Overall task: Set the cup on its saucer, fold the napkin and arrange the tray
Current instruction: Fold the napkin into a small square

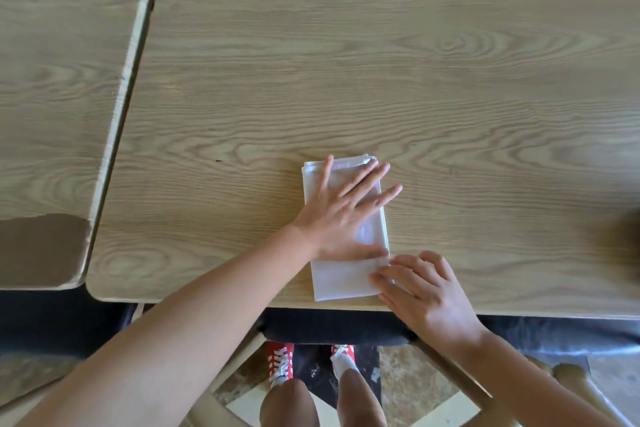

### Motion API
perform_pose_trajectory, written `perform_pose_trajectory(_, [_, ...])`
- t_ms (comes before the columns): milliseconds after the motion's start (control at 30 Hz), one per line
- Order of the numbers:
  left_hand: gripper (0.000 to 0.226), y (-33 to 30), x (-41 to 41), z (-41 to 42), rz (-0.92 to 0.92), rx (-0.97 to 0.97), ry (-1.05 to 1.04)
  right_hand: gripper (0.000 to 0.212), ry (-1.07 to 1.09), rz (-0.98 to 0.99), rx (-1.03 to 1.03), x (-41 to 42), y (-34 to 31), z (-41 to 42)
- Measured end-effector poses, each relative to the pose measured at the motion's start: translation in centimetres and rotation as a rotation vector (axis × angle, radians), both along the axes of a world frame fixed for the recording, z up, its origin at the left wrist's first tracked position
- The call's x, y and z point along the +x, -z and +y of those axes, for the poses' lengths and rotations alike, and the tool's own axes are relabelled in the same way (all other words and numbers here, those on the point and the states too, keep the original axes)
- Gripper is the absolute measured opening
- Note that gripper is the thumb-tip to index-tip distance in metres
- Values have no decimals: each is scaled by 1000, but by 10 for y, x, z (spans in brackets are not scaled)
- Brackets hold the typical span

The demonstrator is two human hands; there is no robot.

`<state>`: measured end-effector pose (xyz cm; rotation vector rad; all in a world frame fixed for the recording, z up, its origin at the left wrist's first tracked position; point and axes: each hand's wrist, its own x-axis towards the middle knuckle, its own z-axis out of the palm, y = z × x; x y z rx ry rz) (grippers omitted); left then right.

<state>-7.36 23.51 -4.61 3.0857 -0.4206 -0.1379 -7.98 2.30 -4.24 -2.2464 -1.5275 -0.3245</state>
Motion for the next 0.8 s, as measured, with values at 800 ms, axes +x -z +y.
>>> perform_pose_trajectory(800, [37,-6,-96,29,-127,-428,-157,35,-52,201,-104,22,-13,2])
